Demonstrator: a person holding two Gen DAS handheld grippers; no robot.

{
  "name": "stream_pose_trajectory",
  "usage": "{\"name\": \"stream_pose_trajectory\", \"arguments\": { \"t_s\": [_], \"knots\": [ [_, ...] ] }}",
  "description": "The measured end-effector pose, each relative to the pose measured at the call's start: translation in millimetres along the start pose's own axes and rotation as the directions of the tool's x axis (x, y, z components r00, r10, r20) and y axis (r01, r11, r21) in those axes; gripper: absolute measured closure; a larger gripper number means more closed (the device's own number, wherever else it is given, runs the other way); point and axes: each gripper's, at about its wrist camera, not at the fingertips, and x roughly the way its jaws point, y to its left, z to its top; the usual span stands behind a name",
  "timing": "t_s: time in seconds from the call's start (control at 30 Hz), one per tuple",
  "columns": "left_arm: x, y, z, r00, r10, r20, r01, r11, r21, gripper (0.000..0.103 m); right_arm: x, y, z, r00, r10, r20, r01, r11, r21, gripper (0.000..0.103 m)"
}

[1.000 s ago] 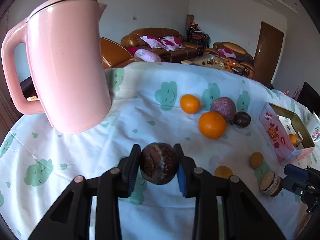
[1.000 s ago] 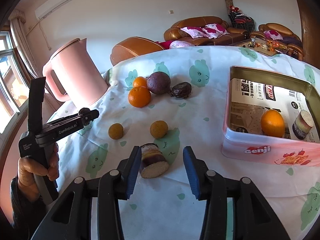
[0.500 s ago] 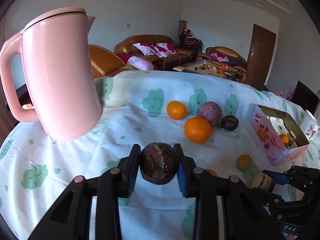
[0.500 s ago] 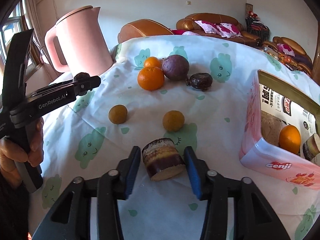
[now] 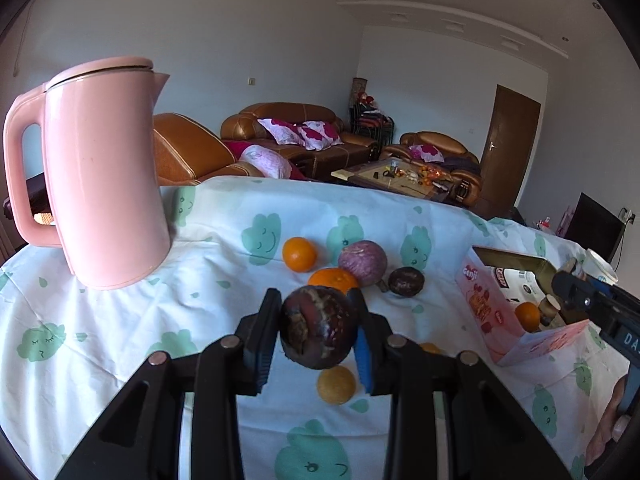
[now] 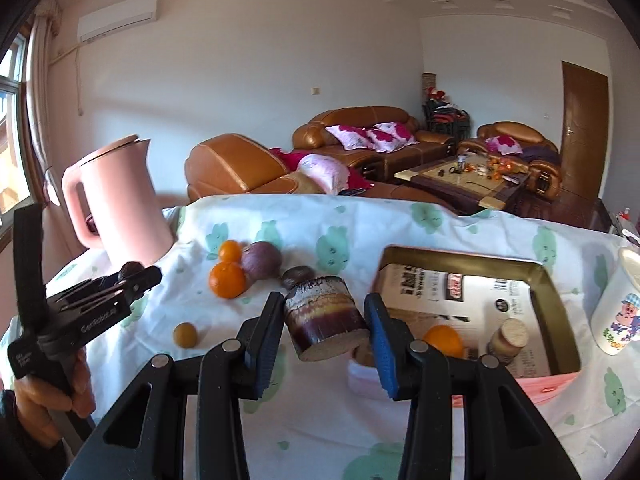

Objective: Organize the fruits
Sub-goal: 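Carry passion fruit and cookie into the tin box and open both grippers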

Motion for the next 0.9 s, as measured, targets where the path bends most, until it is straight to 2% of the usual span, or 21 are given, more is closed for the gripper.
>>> {"name": "stream_pose_trajectory", "arguments": {
  "t_s": [0.13, 0.27, 0.43, 0.53, 0.77, 0.9],
  "knots": [
    [1, -36, 2, 0.999, -0.051, 0.004, 0.050, 0.998, 0.034, 0.068, 4, -35, 3, 0.997, -0.082, 0.004, 0.082, 0.996, 0.021, 0.060],
    [9, -82, 4, 0.994, -0.105, -0.008, 0.106, 0.991, 0.084, 0.068, 13, -68, 2, 0.982, -0.186, -0.007, 0.186, 0.982, 0.033, 0.060],
    [20, -135, 7, 0.987, -0.157, -0.016, 0.158, 0.978, 0.135, 0.068, 19, -108, 0, 0.969, -0.243, -0.036, 0.245, 0.966, 0.086, 0.060],
    [26, -160, 10, 0.986, -0.166, -0.012, 0.166, 0.974, 0.156, 0.068, 21, -128, 0, 0.970, -0.236, -0.056, 0.242, 0.962, 0.125, 0.060],
    [49, -198, 13, 0.980, -0.195, -0.042, 0.199, 0.970, 0.138, 0.068, 30, -155, -3, 0.975, -0.200, -0.096, 0.215, 0.960, 0.178, 0.060],
    [59, -214, 8, 0.984, -0.167, -0.055, 0.174, 0.970, 0.170, 0.068, 35, -162, -4, 0.981, -0.159, -0.110, 0.178, 0.964, 0.196, 0.059]
  ]
}}
